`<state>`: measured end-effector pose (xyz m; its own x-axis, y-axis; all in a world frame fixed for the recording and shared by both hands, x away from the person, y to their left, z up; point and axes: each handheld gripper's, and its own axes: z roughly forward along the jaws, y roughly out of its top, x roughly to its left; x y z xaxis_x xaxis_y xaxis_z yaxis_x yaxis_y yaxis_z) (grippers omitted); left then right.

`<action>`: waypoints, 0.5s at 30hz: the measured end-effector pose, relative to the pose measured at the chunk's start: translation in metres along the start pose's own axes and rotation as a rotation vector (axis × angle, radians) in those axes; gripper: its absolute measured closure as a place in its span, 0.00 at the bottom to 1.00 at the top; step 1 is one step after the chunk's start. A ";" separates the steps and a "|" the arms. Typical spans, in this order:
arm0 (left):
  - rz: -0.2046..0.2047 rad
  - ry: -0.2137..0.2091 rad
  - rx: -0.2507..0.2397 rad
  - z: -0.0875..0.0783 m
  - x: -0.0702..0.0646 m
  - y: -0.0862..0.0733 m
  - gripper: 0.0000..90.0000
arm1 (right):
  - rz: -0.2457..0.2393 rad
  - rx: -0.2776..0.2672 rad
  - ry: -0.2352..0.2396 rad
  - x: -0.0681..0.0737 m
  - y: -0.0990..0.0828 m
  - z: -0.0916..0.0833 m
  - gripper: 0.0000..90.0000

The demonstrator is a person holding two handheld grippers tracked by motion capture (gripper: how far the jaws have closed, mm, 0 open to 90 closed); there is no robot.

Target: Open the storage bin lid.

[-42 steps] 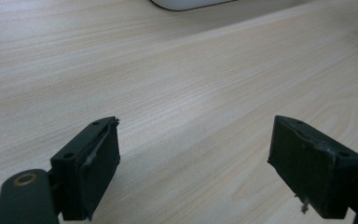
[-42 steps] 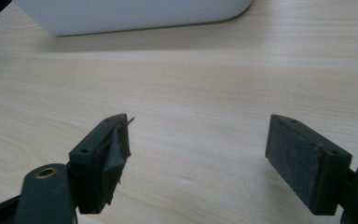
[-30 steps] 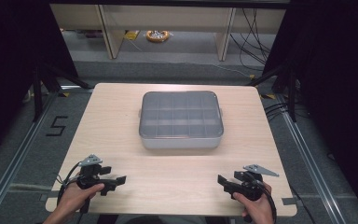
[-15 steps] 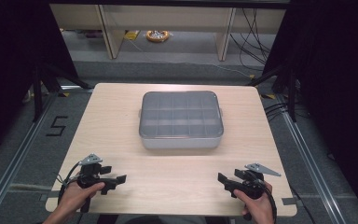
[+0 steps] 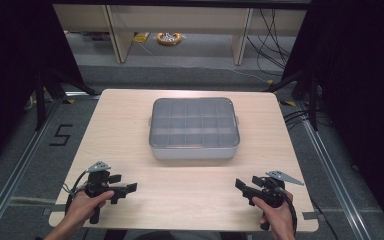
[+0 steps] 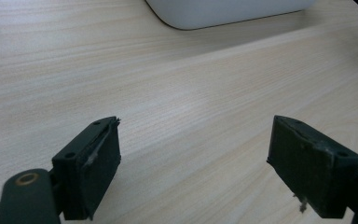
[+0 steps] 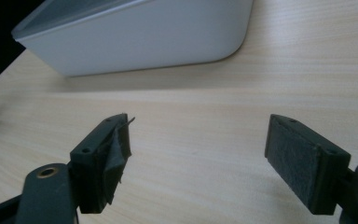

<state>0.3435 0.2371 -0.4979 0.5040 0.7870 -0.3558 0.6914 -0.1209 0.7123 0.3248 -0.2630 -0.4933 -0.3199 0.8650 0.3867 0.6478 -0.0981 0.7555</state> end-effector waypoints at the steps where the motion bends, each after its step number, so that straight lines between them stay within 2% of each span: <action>1: -0.007 -0.002 -0.006 0.000 0.000 0.002 0.18 | 0.023 -0.004 -0.002 0.002 0.001 0.000 0.26; 3: -0.014 -0.005 -0.013 0.000 0.000 0.004 0.18 | -0.019 -0.014 -0.001 -0.001 0.003 0.002 0.26; 4: -0.014 -0.007 -0.017 0.000 0.000 0.006 0.18 | 0.112 0.021 0.004 0.008 0.004 -0.002 0.26; 5: -0.017 -0.012 -0.018 0.001 0.000 0.008 0.18 | 0.003 -0.011 0.010 -0.001 0.006 0.001 0.26; 6: -0.017 -0.012 -0.018 0.001 0.000 0.008 0.18 | 0.107 0.021 0.012 0.007 0.007 -0.001 0.26; 7: -0.038 -0.020 -0.019 0.001 0.000 0.011 0.18 | 0.043 -0.006 0.018 0.001 0.008 0.001 0.26; 8: -0.039 -0.024 -0.016 0.002 0.000 0.014 0.18 | 0.021 -0.010 0.025 -0.002 0.010 0.001 0.26; 9: -0.037 -0.027 -0.015 0.002 0.001 0.015 0.18 | 0.067 0.003 0.036 0.000 0.013 0.000 0.26; 10: -0.042 -0.030 -0.018 0.003 0.001 0.017 0.18 | 0.037 -0.010 0.039 -0.004 0.016 0.001 0.26; 12: -0.049 -0.040 -0.021 0.005 0.003 0.024 0.18 | 0.084 -0.003 0.039 -0.003 0.025 0.000 0.26; 13: -0.058 -0.045 -0.033 0.006 0.004 0.027 0.18 | 0.063 -0.011 0.042 -0.005 0.029 0.000 0.26; 14: -0.059 -0.046 -0.031 0.006 0.004 0.029 0.19 | 0.057 -0.023 0.024 -0.007 0.034 0.001 0.26; 15: -0.061 -0.048 -0.039 0.006 0.005 0.033 0.19 | 0.051 -0.029 0.043 -0.009 0.038 0.001 0.26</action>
<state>0.3721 0.2332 -0.4798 0.4867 0.7623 -0.4267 0.7013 -0.0496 0.7111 0.3528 -0.2734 -0.4689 -0.3172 0.8366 0.4467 0.6438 -0.1559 0.7491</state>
